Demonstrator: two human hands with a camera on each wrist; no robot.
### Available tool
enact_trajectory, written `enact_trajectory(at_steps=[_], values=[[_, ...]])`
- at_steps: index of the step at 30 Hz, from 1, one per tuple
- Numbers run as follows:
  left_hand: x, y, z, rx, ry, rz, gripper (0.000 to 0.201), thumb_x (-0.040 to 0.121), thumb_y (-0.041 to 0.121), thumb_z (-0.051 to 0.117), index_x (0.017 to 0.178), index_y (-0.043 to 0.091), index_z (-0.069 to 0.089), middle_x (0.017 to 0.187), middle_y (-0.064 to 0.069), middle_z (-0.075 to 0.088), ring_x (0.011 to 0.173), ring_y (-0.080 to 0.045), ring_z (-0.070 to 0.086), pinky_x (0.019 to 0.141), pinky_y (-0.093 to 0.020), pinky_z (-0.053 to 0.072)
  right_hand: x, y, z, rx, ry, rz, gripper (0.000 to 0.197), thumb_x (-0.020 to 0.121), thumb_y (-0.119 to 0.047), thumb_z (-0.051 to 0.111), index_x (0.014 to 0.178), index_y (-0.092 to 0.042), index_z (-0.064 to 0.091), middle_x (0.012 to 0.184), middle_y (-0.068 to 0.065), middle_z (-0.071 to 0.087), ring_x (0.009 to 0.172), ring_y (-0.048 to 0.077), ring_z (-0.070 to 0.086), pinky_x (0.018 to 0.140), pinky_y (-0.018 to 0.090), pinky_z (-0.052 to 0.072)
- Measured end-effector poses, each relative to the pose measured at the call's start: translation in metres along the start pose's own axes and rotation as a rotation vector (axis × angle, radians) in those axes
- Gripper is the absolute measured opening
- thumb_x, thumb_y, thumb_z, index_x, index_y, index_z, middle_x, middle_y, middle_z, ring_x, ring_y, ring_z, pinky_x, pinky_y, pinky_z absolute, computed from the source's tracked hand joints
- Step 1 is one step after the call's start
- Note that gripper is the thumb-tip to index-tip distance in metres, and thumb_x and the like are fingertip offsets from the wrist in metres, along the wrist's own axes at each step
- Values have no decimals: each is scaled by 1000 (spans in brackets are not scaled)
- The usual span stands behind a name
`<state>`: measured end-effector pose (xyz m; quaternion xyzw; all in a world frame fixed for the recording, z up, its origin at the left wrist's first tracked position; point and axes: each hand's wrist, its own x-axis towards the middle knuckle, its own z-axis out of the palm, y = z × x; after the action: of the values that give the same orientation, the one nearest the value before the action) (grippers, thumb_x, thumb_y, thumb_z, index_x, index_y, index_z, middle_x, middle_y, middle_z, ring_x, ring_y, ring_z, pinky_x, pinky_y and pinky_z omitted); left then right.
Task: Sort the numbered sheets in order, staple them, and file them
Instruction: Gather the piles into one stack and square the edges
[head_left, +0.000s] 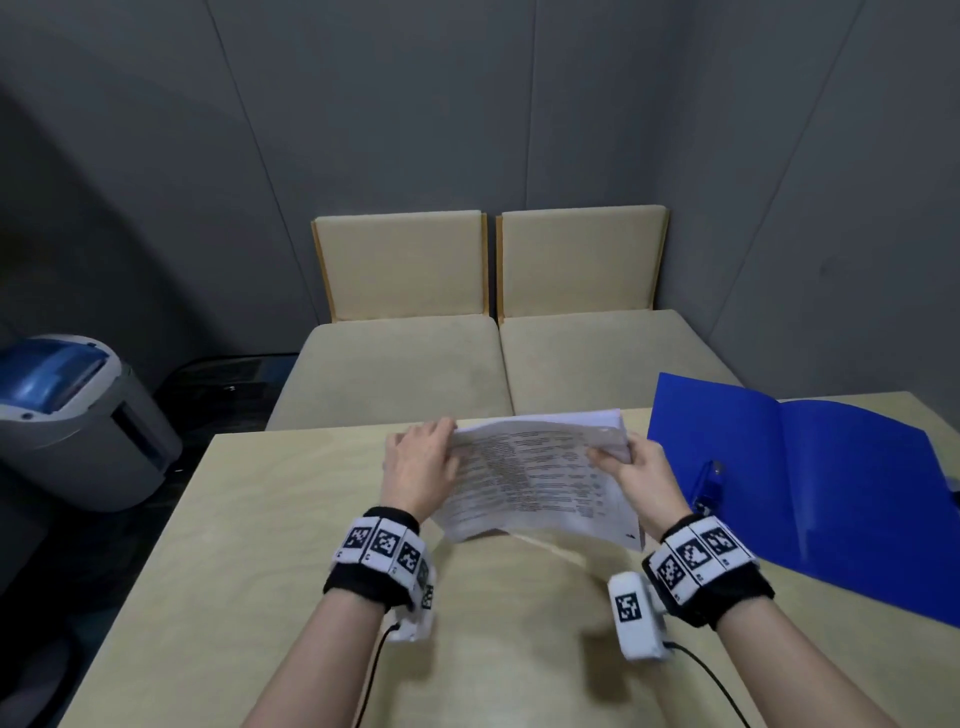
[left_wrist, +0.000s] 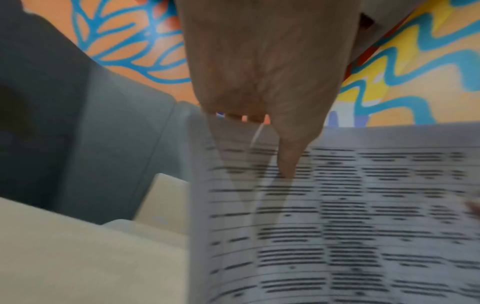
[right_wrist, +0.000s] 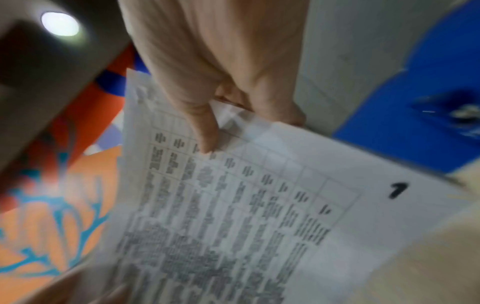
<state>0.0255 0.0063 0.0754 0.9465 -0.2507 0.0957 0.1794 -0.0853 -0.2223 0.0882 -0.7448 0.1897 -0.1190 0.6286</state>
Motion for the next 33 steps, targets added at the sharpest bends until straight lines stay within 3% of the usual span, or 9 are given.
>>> enact_trajectory(at_steps=[2, 5, 9, 12, 14, 18, 22, 28, 33], values=[[-5, -17, 0, -117, 36, -146, 21, 84, 40, 63, 92, 22, 55, 93, 6, 64, 90, -19, 58, 79, -35, 39, -4, 12, -7, 110, 1, 59, 22, 87, -1, 62, 98, -18, 66, 98, -3, 71, 98, 14, 66, 96, 34, 48], [-13, -27, -3, -699, 114, -370, 24, 77, 27, 76, 85, 14, 57, 85, 2, 64, 78, -14, 59, 68, -26, 47, -4, 29, -7, 148, 8, 103, 21, 85, 1, 63, 99, -14, 66, 103, 3, 70, 100, 19, 65, 100, 40, 46], [-29, -14, 4, -1147, 153, -580, 17, 85, 6, 62, 100, 4, 53, 84, -3, 62, 74, -15, 56, 62, -23, 47, -5, 46, 4, 239, -2, 219, 19, 85, 1, 62, 102, -9, 65, 101, 8, 71, 102, 31, 66, 87, 38, 54], [-40, -9, 21, -1181, 171, -661, 12, 85, 0, 52, 93, 9, 51, 87, -7, 60, 78, -21, 55, 69, -31, 47, -15, 53, 12, 290, 6, 316, 26, 86, 7, 58, 112, 0, 60, 97, 10, 69, 99, 32, 64, 59, 20, 53], [-42, -8, 27, -1148, 195, -666, 12, 86, 0, 49, 87, 13, 49, 84, -5, 57, 78, -20, 53, 69, -32, 45, -19, 53, 13, 271, 73, 288, 29, 86, 7, 59, 115, 4, 56, 101, 15, 66, 101, 33, 63, 54, 17, 51], [-40, -3, 27, -1144, 229, -603, 13, 81, 14, 48, 93, 15, 46, 84, -1, 56, 78, -20, 52, 67, -31, 44, -23, 42, 6, -121, 282, -27, 36, 89, -7, 58, 121, -19, 49, 106, 1, 58, 85, 6, 55, 71, 20, 41], [-30, 0, 27, -1155, 258, -637, 47, 77, 55, 53, 98, 14, 45, 89, 0, 58, 78, -15, 54, 71, -32, 44, -23, 42, 6, -586, 207, -332, 48, 94, -5, 44, 136, -29, 46, 114, -4, 45, 96, 11, 51, 82, 28, 45], [-11, -7, 39, -1093, 353, -745, 38, 92, 51, 49, 88, 13, 44, 90, -4, 51, 82, -21, 49, 78, -36, 41, -15, 50, 7, -659, 171, -312, 48, 92, 2, 44, 133, -22, 50, 103, -3, 38, 97, 19, 51, 83, 35, 48], [-8, -9, 40, -1129, 387, -704, 30, 94, 43, 50, 80, 18, 40, 81, -5, 46, 75, -19, 44, 71, -33, 37, -13, 48, 8, -588, 210, -308, 39, 91, 4, 46, 120, -18, 59, 100, 0, 43, 88, 19, 54, 76, 26, 41]])
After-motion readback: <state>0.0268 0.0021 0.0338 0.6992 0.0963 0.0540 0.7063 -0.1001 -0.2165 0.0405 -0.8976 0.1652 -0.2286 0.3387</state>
